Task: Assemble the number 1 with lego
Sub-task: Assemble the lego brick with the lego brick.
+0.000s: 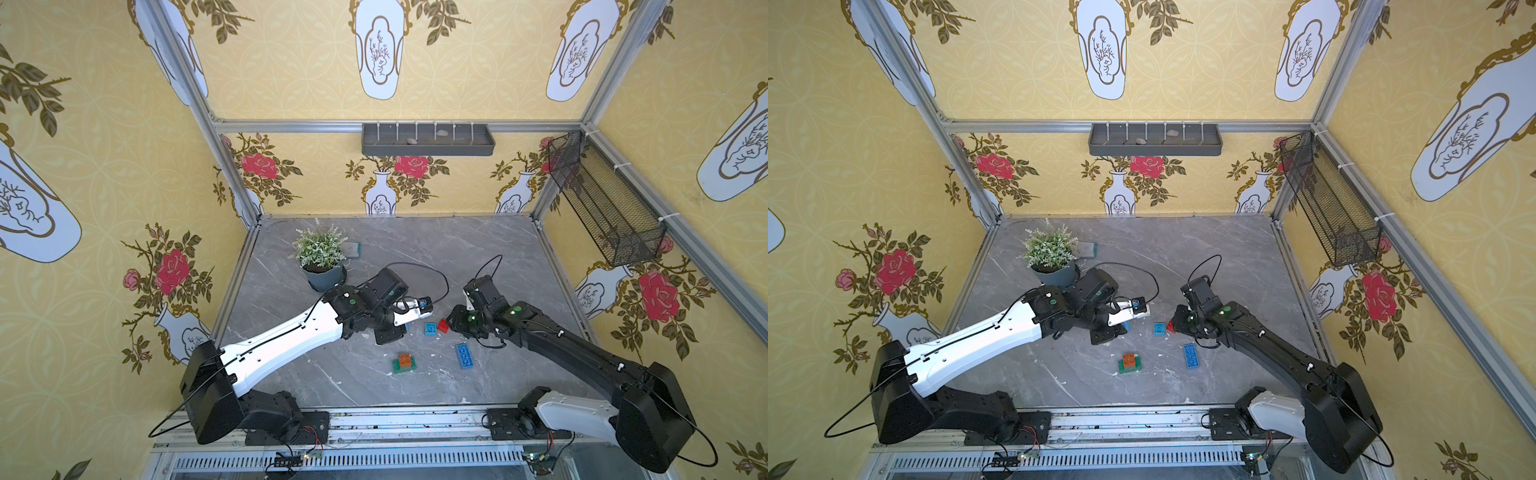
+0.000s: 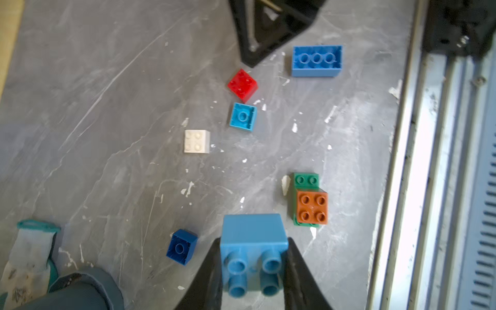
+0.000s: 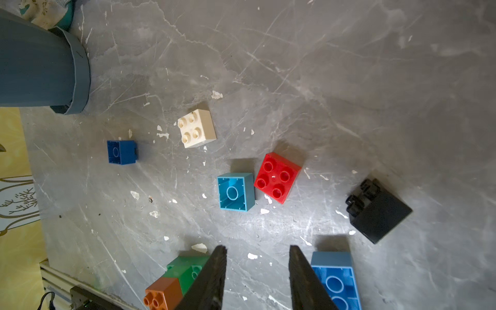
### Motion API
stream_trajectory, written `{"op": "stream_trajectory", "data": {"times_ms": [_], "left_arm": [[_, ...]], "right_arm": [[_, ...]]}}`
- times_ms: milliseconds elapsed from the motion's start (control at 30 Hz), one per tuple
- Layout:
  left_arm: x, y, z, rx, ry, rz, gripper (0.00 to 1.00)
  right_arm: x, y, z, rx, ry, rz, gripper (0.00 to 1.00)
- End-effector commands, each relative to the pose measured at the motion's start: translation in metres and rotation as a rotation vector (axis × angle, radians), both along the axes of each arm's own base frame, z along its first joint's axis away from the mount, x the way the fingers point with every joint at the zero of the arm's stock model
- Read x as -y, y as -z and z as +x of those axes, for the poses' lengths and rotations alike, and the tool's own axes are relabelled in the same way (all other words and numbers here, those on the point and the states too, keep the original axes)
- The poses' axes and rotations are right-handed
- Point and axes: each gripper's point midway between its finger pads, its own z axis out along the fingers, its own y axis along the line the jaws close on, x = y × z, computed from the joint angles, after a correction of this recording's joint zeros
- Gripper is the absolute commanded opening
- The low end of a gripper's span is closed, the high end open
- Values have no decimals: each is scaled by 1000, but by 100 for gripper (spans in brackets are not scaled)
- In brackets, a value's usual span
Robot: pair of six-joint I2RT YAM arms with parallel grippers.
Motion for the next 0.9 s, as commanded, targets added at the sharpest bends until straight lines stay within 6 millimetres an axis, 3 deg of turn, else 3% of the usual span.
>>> {"op": "stream_trajectory", "data": {"times_ms": [0, 167, 367, 867], "left_arm": [[-6, 8, -26, -46, 155, 78, 0], [2, 16, -40, -145, 170, 184, 0], [4, 45, -43, -175, 148, 354, 0], [16, 65, -35, -217, 14, 390, 0]], "right_arm": [[11, 1, 0, 9, 31, -40, 41], [25, -6, 0, 23, 60, -57, 41], [39, -13, 4, 20, 102, -9, 41], [43, -20, 8, 24, 111, 23, 41]]}}
